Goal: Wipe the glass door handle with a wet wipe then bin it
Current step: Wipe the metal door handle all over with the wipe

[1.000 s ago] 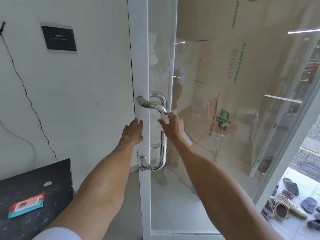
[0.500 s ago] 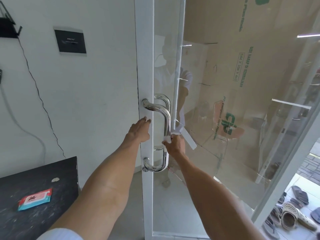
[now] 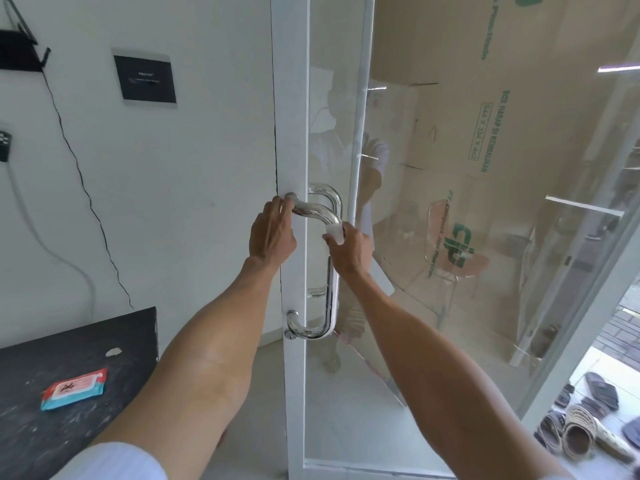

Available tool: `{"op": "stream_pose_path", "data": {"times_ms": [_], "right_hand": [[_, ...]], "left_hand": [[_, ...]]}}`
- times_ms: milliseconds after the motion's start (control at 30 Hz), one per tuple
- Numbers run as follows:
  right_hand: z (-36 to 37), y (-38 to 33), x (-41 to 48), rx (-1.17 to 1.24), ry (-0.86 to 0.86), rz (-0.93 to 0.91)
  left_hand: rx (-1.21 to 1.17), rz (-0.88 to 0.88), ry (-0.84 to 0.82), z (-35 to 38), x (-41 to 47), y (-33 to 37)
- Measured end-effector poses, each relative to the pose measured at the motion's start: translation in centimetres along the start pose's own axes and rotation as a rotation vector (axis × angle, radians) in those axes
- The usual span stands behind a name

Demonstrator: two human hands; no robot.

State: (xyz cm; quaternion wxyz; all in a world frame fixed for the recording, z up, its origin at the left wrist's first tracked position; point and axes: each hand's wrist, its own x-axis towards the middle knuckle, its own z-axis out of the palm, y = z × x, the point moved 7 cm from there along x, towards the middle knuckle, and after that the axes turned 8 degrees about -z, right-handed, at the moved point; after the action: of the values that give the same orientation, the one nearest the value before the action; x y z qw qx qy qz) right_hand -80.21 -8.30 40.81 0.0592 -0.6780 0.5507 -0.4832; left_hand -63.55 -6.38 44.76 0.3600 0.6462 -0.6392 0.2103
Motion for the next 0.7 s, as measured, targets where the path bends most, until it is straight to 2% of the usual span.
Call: {"op": "stream_pose_path", "data": {"times_ms": [67, 233, 500, 600, 700], "right_hand": [[1.1, 1.6, -1.0, 0.014, -0.035, 0.054], [3.1, 4.2, -3.0, -0.034, -0.167, 0.123], [-0.8, -0.1, 0.3, 0.026, 0.049, 0.002], [-0.5, -0.1, 0.9, 0.013, 0.033, -0.010], [1.1, 2.2, 0.1, 0.011, -0.062, 0.063]], "left_hand": [[0.002, 0.050, 0.030, -0.5, 0.3, 0.4], [-0.055, 0.173, -0.075, 0.2, 0.3, 1.6], [-0.275, 0.058, -0.001, 1.1, 0.2, 1.5], [-0.317, 0.034, 0.037, 1.4, 0.4, 1.6], [-0.280, 0.035, 0.036, 1.7, -0.1, 1.9]]}}
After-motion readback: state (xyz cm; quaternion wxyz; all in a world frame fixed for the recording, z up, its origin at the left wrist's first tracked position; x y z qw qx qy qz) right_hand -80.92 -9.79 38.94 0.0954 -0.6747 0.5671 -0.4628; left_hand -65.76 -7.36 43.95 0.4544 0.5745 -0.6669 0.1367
